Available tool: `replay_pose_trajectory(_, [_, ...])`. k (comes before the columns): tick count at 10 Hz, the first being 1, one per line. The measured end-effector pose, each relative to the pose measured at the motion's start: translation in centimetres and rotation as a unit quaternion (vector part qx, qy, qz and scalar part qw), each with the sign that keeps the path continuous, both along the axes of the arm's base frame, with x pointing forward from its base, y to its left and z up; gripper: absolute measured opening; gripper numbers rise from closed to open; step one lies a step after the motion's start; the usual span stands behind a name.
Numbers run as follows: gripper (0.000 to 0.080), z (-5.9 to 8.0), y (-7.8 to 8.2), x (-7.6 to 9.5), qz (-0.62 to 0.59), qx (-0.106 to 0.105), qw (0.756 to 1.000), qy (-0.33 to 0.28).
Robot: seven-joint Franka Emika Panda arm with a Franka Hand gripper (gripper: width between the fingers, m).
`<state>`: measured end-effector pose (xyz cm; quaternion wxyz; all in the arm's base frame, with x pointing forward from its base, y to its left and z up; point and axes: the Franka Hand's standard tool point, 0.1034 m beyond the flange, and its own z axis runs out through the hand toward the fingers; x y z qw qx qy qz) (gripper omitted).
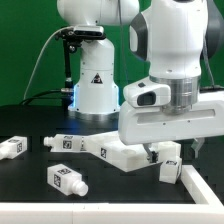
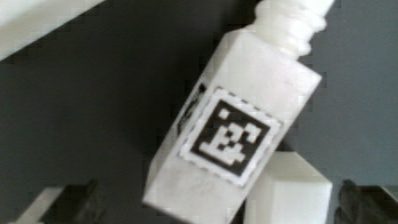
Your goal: Assemble one leg
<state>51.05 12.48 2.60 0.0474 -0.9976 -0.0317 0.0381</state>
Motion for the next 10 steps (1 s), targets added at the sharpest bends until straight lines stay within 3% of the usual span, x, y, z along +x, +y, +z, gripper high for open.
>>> replay_pose_trajectory(2, [0.0650,-1.45,0.44,-0.71,0.002,0.000,1.000,-0.002])
replay_pose_trajectory(3, [0.0650,-1.43,0.45,-0.68,0.003,0.000,1.000,-0.002])
replay_pose_trajectory(4, [0.0526,-1.44,0.46,-0.68,0.003,0.000,1.000,-0.002])
replay_pose_trajectory(5, [0.0526,-1.44,0.45,-0.68,0.003,0.000,1.000,-0.002])
replay_pose_trajectory(7, [0.0284,-1.48,-0.10,-0.58,-0.001,-0.002,1.000,-0.002])
replay_pose_trajectory(10, [0.0284,-0.89,0.02,-0.34,0.000,-0.002,1.000,-0.003])
